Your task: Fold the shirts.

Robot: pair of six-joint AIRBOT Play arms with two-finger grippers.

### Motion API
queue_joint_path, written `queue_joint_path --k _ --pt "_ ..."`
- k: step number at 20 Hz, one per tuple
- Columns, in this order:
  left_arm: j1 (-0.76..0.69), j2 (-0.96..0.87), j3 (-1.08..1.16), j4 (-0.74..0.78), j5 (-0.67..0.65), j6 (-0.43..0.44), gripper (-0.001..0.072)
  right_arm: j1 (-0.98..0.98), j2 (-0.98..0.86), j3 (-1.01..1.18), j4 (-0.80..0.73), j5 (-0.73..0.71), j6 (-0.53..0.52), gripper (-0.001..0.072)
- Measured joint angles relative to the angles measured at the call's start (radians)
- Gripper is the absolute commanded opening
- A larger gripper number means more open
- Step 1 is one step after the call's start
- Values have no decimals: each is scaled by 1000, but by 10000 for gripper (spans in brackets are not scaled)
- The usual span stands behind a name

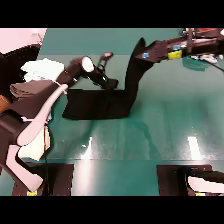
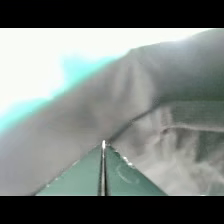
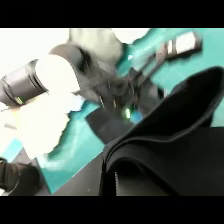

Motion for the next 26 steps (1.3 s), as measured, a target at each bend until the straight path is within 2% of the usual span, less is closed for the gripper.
queue_joint_path --k 6,7,8,9,12,14,17,20,21,22,26 --pt "232 195 90 133 -118 16 24 287 -183 65 59 -193 -65 16" --pt "267 224 95 144 -131 19 24 334 -231 97 64 -232 -74 85" --pt "300 252 98 151 -140 20 24 381 -286 140 71 -270 -82 337" --pt "333 279 101 159 -153 23 24 421 -336 184 75 -301 -88 452" --pt "405 336 107 169 -183 24 24 498 -459 306 80 -327 -100 425" --pt "431 359 108 177 -201 26 24 499 -480 320 67 -300 -97 338" --pt "448 376 109 182 -227 27 24 440 -432 226 -19 -239 -53 339" --pt "455 383 109 185 -247 27 24 330 -336 42 -111 -191 -8 351" --pt "456 384 109 185 -253 27 24 282 -296 -34 -127 -186 4 537" --pt "457 386 109 184 -256 27 24 233 -261 -113 -142 -185 19 670" --pt "459 385 109 163 -258 27 24 85 -197 -365 -153 -182 87 667"
